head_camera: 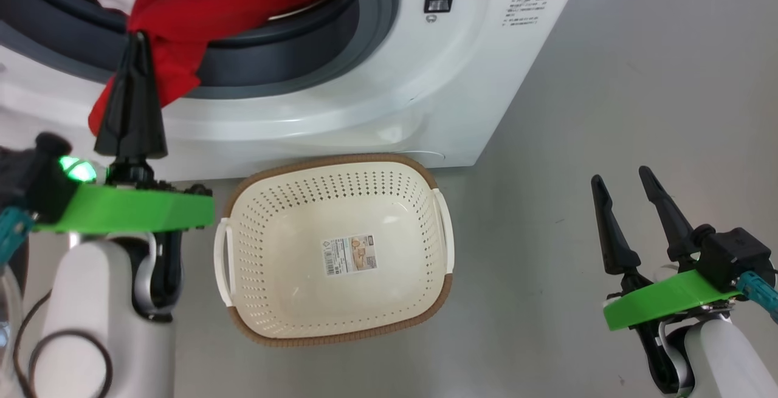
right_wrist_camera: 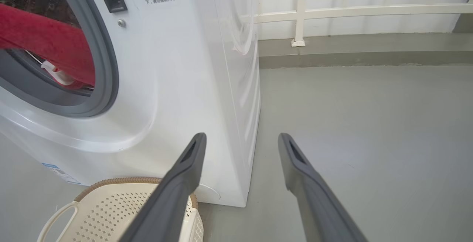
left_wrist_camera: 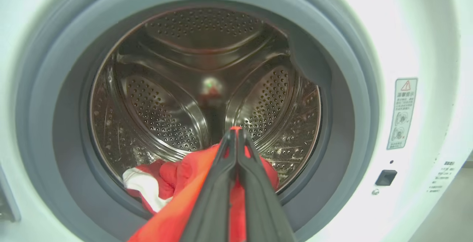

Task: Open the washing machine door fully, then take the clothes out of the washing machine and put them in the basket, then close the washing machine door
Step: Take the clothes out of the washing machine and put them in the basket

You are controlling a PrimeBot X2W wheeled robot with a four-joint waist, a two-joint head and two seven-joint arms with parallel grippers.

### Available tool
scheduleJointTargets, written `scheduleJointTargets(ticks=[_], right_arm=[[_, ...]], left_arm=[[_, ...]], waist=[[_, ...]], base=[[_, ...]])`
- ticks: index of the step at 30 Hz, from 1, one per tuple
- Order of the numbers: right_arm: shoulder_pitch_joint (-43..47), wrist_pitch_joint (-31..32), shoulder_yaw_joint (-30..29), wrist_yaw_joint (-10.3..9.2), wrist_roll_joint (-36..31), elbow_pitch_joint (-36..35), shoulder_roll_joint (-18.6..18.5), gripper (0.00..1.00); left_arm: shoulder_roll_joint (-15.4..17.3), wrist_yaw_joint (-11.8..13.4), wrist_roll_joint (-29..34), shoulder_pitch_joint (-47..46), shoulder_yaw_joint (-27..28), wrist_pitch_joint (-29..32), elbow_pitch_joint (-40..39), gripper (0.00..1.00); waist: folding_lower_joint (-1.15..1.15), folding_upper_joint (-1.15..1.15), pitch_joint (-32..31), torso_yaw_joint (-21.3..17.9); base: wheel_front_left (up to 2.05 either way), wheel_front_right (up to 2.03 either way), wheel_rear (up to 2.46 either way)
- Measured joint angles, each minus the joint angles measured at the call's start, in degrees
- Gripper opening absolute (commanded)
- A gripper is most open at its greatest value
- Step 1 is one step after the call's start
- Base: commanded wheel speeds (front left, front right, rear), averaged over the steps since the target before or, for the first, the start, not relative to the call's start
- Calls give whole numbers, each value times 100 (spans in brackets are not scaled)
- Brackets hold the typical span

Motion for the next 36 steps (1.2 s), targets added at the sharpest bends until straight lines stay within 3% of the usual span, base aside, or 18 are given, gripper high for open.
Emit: scheduleJointTargets(ticks=[13, 18, 23, 36], right_arm=[[54, 0, -25, 0, 0, -49, -22, 100], [52, 0, -23, 0, 0, -65, -22, 100], [44, 0, -16, 0, 0, -66, -16, 100], [-93, -1, 20, 0, 0, -66, 13, 100]], left_arm=[[-19, 10, -111, 687, -171, -18, -1919, 0], [-16, 169, -147, 879, -346, -22, -2302, 0], [-15, 209, -199, 1118, -550, -26, -2120, 0], [-7, 200, -253, 1387, -994, -25, -122, 0]], waist=[[0, 0, 87, 36], [0, 0, 183, 20], [0, 0, 252, -5], [0, 0, 477, -94]], base=[[0, 0, 0], [0, 0, 0], [0, 0, 0], [0, 0, 0]])
